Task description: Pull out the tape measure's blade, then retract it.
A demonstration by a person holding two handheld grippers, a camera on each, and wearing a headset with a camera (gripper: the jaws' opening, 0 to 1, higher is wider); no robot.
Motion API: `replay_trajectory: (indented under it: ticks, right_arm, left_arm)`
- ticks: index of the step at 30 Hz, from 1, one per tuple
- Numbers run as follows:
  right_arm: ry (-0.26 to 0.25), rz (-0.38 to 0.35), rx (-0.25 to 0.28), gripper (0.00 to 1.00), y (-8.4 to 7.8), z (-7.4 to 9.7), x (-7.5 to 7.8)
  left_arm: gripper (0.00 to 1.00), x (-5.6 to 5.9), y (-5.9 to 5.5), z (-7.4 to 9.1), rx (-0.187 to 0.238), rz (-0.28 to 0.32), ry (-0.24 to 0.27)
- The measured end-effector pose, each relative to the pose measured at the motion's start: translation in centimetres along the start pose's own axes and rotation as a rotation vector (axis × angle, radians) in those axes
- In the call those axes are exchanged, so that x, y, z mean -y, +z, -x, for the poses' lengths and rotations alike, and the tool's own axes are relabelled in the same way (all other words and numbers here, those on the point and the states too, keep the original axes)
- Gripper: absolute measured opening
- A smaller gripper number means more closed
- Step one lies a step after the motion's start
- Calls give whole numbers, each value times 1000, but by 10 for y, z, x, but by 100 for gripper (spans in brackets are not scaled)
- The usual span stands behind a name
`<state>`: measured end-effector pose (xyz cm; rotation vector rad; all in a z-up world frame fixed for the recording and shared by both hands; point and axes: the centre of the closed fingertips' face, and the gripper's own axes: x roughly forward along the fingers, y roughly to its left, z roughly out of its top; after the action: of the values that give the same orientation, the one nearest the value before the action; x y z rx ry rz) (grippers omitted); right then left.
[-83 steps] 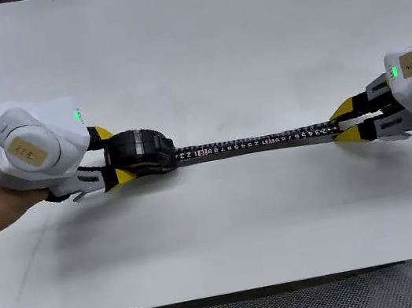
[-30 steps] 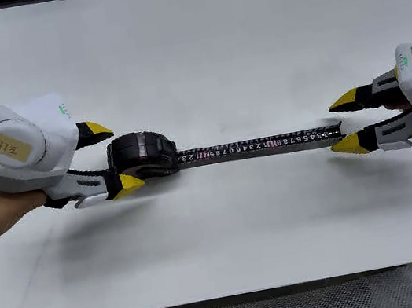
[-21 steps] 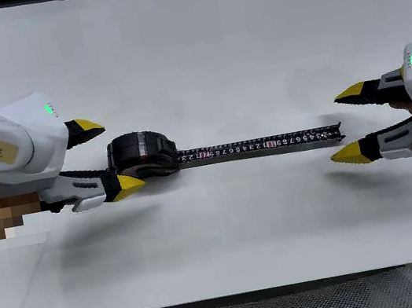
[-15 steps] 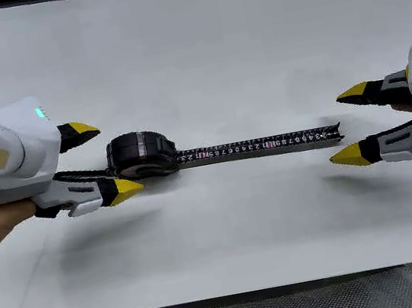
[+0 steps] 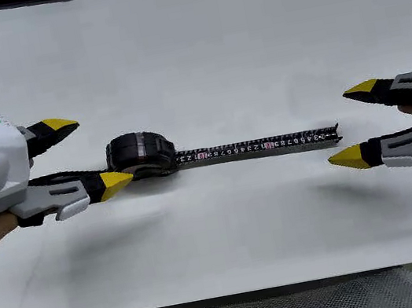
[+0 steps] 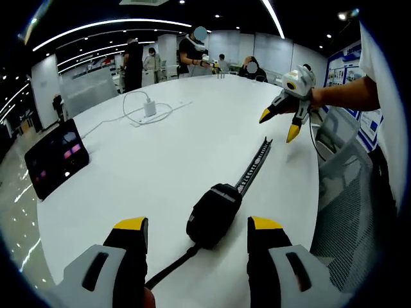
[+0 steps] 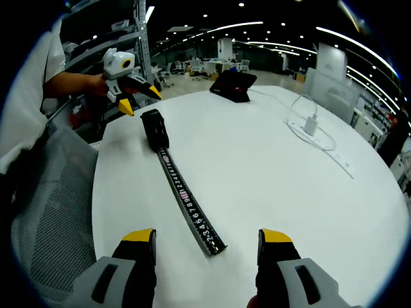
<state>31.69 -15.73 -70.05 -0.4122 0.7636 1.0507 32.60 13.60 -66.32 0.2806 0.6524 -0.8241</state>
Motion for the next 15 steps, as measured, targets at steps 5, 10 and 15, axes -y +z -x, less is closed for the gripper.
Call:
replay_trajectory:
  ticks: [5,10,15]
  right_arm:
    - [-31,-5,19,63,3,4,-1]
    - [-67,-7,50,64,9,6,-1]
    - [-86,-3,62,66,13,7,-6]
  left_arm:
    - [60,-1,4,11,46,6,36]
    - [63,-2,3,19,68,30,67]
    - [65,2,1,24,76,29,74]
